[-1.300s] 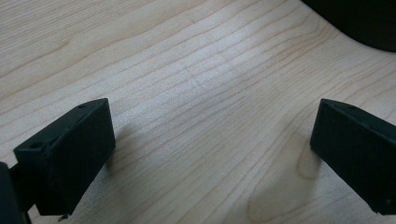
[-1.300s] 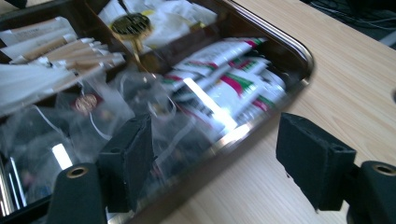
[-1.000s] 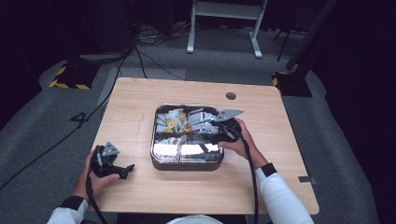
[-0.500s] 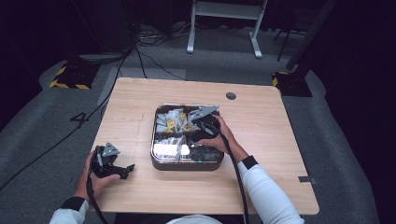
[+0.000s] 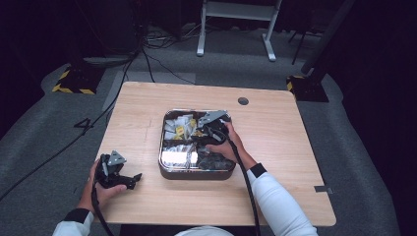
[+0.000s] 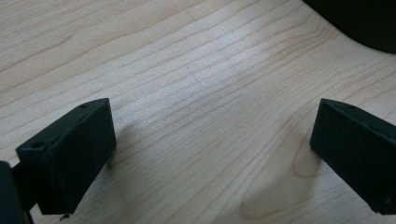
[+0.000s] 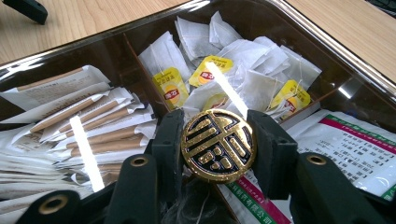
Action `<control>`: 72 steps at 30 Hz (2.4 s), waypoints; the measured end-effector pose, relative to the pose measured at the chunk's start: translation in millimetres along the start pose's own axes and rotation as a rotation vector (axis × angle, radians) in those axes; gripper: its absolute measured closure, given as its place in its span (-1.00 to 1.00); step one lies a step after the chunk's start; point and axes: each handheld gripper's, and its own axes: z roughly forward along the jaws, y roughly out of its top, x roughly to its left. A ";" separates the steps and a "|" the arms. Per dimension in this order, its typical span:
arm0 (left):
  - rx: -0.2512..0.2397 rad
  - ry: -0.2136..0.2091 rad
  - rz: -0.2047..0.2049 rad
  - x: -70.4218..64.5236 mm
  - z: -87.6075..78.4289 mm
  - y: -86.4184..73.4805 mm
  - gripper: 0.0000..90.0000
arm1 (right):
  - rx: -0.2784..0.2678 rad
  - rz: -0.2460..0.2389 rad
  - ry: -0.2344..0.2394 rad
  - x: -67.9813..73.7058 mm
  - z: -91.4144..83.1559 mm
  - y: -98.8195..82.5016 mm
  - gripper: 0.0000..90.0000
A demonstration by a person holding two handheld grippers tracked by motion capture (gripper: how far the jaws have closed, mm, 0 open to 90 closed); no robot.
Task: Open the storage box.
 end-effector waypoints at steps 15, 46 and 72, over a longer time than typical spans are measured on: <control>0.002 -0.003 -0.001 -0.1 -0.3 -0.1 -0.99 | -0.052 -0.013 -0.017 -1.1 -18.7 6.1 0.32; 0.000 -0.014 0.014 1.3 0.1 0.1 -0.99 | -0.121 0.001 -0.076 -27.0 -84.2 -10.1 0.32; 0.003 -0.030 0.035 3.7 -0.7 -0.4 -0.99 | -0.120 0.068 -0.171 -55.0 -134.2 -49.5 0.32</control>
